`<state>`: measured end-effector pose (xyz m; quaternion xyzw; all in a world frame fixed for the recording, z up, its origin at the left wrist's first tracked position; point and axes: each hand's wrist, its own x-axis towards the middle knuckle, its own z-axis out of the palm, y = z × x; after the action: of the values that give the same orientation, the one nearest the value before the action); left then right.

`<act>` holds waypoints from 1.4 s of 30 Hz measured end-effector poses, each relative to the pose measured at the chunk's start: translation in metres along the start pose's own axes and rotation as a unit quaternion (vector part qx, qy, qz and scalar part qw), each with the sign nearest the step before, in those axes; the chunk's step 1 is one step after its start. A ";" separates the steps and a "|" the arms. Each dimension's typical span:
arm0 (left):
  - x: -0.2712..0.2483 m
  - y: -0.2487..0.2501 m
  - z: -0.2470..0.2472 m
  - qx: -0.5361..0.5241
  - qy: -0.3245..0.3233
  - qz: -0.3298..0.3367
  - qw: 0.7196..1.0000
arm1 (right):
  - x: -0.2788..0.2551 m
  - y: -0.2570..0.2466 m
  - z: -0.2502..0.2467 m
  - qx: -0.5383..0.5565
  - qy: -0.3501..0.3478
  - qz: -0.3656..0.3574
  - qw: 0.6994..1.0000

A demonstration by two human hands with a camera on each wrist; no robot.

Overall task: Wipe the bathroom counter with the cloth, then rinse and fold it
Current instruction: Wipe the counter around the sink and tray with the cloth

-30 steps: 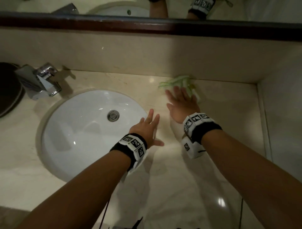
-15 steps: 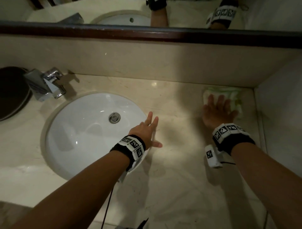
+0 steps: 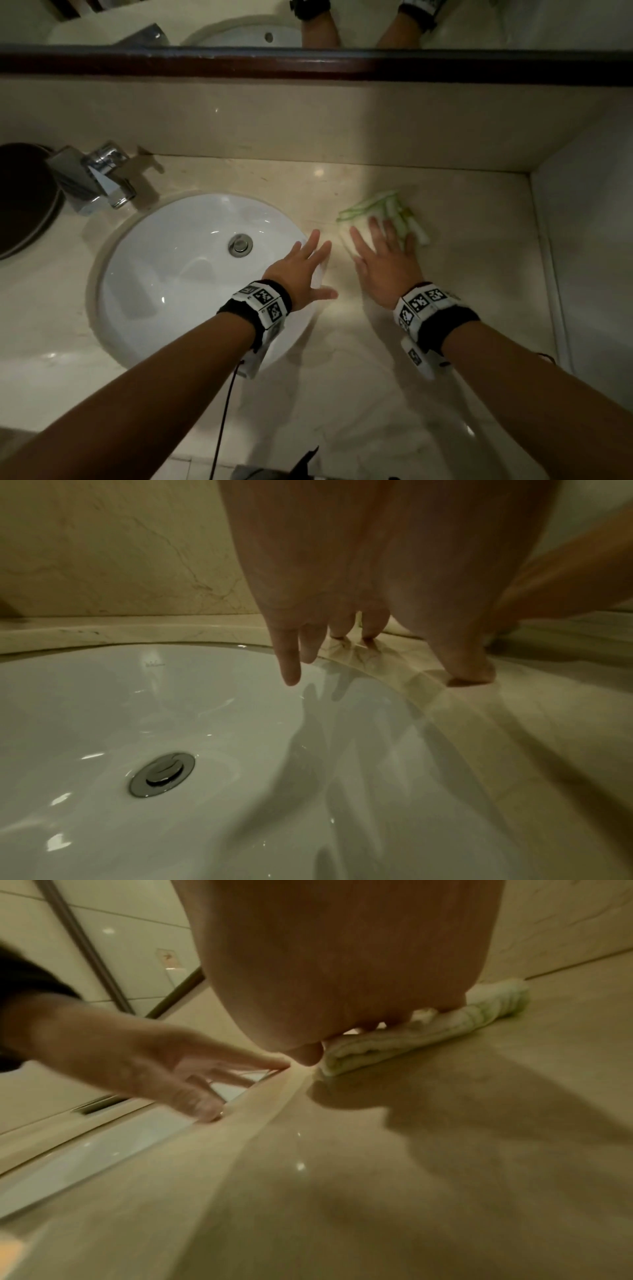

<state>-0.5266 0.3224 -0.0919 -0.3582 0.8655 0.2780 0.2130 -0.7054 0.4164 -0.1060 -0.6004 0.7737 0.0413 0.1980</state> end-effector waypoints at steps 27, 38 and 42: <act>-0.045 -0.200 -0.052 0.039 0.077 0.101 0.991 | 0.098 -0.119 -0.021 0.091 -0.045 0.276 0.956; -0.064 -0.270 -0.075 -0.008 0.067 0.034 0.997 | 0.184 -0.255 -0.032 0.070 -0.065 0.180 0.979; -0.062 -0.272 -0.080 -0.022 0.063 0.025 0.997 | 0.194 -0.282 -0.023 0.043 -0.033 0.141 0.988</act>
<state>-0.2988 0.1421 -0.0861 -0.3578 0.8796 0.2788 0.1431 -0.4835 0.1542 -0.1048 -0.4743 0.8449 0.0556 0.2410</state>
